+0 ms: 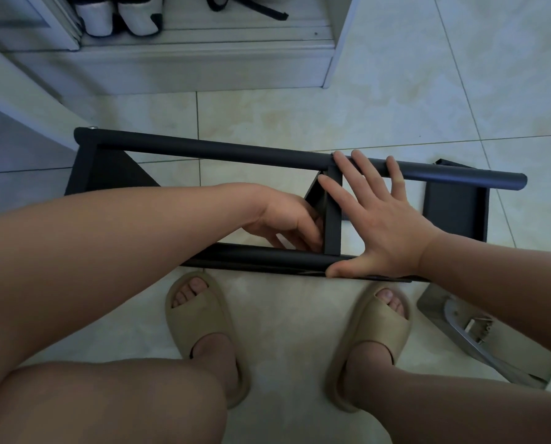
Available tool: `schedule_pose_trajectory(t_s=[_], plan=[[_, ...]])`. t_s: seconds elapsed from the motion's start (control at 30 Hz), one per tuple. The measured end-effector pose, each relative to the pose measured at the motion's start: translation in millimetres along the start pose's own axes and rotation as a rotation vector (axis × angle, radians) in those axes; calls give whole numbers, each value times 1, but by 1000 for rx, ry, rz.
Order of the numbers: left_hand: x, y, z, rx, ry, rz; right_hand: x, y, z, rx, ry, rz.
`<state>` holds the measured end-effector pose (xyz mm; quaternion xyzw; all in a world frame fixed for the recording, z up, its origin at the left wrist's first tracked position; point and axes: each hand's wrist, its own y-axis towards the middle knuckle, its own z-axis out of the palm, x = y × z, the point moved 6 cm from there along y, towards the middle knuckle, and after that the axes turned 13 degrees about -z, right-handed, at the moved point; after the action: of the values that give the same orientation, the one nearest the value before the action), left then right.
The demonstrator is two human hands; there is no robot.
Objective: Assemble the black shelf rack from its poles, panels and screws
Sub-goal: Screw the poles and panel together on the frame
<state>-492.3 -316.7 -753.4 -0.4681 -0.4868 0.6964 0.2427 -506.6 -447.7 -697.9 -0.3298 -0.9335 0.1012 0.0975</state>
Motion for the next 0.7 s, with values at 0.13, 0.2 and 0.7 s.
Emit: schedule_pose_trajectory(t_s=[0.13, 0.2, 0.7], plan=[[0, -29, -18, -300, 314, -90, -1, -1, -5, 60, -4, 26], [5, -44, -15, -351, 407, -146, 2, -2, -9, 95, -14, 51], [13, -112, 25, -769, 607, -292, 33, -47, -49, 294, 312, 242]])
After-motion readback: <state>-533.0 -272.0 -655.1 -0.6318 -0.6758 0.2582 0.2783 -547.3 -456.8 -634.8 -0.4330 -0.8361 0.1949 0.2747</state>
